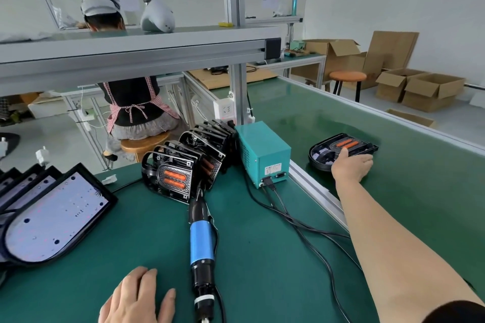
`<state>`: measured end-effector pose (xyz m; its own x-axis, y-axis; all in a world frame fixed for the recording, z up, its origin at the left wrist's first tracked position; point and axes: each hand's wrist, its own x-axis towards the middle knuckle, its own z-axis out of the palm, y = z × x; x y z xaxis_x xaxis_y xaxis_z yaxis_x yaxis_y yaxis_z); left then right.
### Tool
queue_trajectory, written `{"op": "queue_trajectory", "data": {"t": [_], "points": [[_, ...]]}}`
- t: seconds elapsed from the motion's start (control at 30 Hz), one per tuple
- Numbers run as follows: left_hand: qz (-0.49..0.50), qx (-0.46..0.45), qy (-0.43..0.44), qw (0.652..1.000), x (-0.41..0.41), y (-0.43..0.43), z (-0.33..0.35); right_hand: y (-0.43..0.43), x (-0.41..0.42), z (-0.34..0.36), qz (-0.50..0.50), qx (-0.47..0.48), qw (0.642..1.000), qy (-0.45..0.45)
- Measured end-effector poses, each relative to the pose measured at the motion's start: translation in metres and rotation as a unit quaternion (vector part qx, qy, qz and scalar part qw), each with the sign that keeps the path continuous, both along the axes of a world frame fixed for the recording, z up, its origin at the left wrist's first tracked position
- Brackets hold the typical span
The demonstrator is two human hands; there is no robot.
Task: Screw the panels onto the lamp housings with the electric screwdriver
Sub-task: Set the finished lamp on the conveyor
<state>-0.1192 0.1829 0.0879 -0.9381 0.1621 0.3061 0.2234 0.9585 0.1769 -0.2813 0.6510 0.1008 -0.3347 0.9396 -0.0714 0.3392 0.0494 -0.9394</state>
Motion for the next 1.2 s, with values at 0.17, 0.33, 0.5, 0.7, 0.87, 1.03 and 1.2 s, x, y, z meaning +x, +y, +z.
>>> {"op": "queue_trajectory", "data": {"t": [0.17,0.33,0.5,0.7,0.87,1.03,1.2], "points": [[-0.002,0.027,0.007,1.0,0.001,-0.002,-0.003,-0.008,0.006,0.003,0.006,0.016,0.998,-0.059],[-0.007,-0.016,-0.026,1.0,0.011,-0.001,0.0,-0.026,0.022,0.016,-0.024,0.037,0.999,-0.017],[0.021,-0.01,-0.006,1.0,0.007,0.001,-0.003,-0.078,0.032,0.048,-0.002,0.138,0.986,0.096],[0.038,0.006,0.017,0.999,0.003,0.001,-0.004,-0.183,0.033,0.07,0.153,0.258,0.927,0.225],[0.029,0.023,0.029,0.999,-0.002,-0.001,-0.006,-0.258,0.018,0.066,0.351,0.23,0.891,0.174],[0.02,0.024,0.043,0.999,-0.003,-0.001,-0.007,-0.304,0.0,0.043,0.394,0.273,0.877,-0.016],[0.018,0.015,0.033,0.999,-0.002,-0.002,-0.006,-0.317,-0.013,0.032,0.361,0.259,0.893,-0.065]]}}
